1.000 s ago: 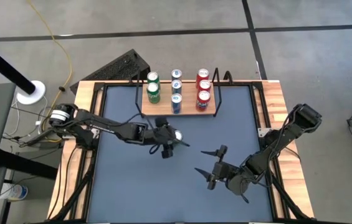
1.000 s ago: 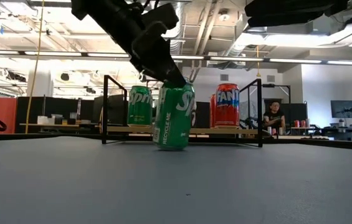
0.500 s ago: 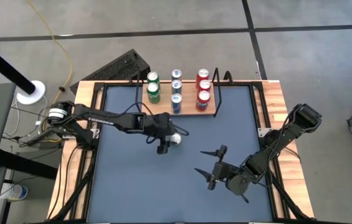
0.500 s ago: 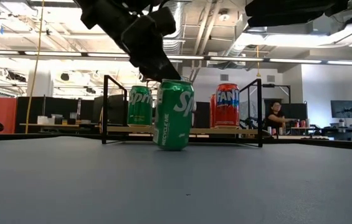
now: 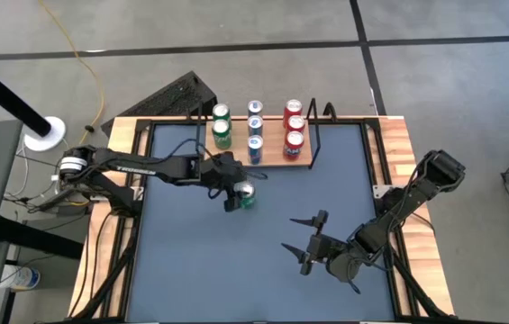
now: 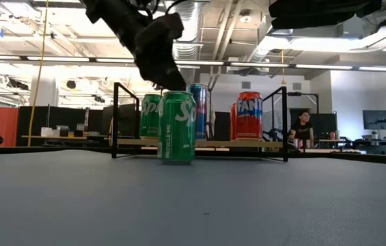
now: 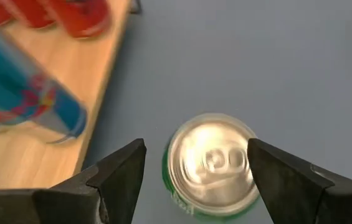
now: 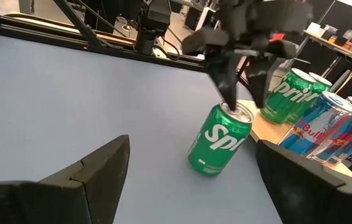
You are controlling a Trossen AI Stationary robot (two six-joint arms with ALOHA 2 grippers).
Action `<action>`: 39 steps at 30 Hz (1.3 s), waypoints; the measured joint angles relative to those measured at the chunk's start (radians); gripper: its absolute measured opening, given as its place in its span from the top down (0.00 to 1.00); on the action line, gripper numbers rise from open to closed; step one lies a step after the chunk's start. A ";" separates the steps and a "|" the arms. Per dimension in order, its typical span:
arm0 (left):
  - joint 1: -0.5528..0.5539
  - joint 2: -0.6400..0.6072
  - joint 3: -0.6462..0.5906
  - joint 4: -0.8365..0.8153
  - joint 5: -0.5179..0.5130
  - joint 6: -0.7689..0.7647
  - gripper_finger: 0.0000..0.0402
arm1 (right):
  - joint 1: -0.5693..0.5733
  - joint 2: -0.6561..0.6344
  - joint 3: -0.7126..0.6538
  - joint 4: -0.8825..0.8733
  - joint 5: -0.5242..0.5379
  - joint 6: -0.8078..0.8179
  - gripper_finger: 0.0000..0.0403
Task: Place canned beverage on shelf
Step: Put the green soda can on the shelf aligned with the other green soda cans
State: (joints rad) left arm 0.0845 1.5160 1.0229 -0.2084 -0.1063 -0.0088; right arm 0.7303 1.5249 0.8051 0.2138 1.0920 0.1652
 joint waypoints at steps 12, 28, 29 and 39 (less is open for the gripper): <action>0.023 -0.084 0.001 -0.030 -0.033 -0.630 0.33 | -0.013 0.000 0.000 0.000 -0.026 0.011 0.15; -0.025 0.104 0.430 -0.652 -0.200 -0.685 0.35 | -0.033 0.000 0.000 -0.008 -0.074 0.011 0.15; -0.030 0.126 0.429 -0.650 -0.174 -0.686 0.35 | -0.033 0.000 0.000 -0.008 -0.074 0.011 0.15; -0.017 0.233 0.430 -0.567 -0.036 -0.675 0.35 | -0.033 0.000 0.000 -0.013 -0.074 0.011 0.15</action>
State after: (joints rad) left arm 0.0679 1.7493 1.4529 -0.7758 -0.1425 -0.6839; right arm 0.6975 1.5246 0.8051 0.2009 1.0180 0.1761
